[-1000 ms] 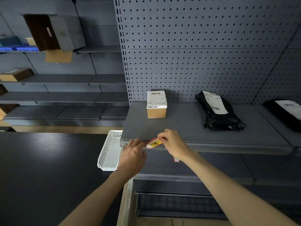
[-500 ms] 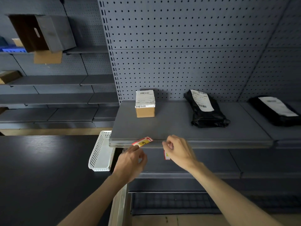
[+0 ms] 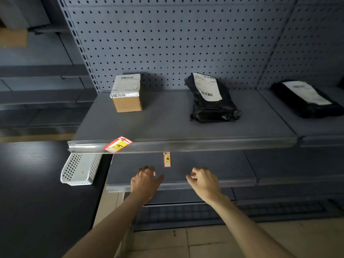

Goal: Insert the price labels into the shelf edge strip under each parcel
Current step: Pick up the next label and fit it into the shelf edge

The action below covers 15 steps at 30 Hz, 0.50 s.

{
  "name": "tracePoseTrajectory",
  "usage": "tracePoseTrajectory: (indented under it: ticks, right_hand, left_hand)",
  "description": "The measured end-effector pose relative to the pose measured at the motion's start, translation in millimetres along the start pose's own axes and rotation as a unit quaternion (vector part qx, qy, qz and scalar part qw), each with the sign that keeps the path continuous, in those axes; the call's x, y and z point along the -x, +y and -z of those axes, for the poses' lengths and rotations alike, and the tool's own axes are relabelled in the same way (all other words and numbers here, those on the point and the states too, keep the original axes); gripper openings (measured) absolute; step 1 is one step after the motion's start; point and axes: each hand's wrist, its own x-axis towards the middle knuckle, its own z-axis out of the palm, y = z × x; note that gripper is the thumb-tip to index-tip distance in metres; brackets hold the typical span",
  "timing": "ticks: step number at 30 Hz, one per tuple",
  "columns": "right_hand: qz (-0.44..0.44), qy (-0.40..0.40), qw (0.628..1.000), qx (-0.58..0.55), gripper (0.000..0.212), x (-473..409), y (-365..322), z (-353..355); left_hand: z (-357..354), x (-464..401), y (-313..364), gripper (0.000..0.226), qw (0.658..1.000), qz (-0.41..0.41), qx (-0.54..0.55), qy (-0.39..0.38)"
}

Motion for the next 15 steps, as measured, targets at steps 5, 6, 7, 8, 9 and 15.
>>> tracePoseTrajectory:
  ticks: [5,6,7,8,9,15]
  right_hand:
    - [0.041,0.014,0.999,0.024,0.029,-34.4,27.4,-44.9]
    - [0.050,0.009,0.998,0.031,0.031,-42.4,31.9,-54.3]
    - [0.058,0.003,0.998,0.036,0.033,-50.1,36.9,-63.5]
    - [0.063,-0.002,0.997,0.042,0.035,-57.6,42.0,-72.4]
    - [0.066,-0.006,0.997,0.050,0.036,-64.6,47.4,-81.0]
    - [0.065,0.020,0.996,0.057,0.033,-90.7,76.5,-121.8]
  left_hand:
    - [-48.2,-46.0,10.1,0.051,0.998,0.061,-0.006,-0.006]
    - [-57.3,-55.0,11.6,0.052,0.997,0.071,-0.003,-0.004]
    - [-66.1,-63.7,12.9,0.053,0.997,0.079,0.002,-0.001]
    - [-74.6,-72.6,14.4,0.053,0.996,0.085,0.005,0.003]
    - [-82.9,-81.2,15.7,0.053,0.996,0.090,0.003,0.006]
    - [-128.3,-120.8,20.9,0.071,0.992,0.100,-0.075,0.000]
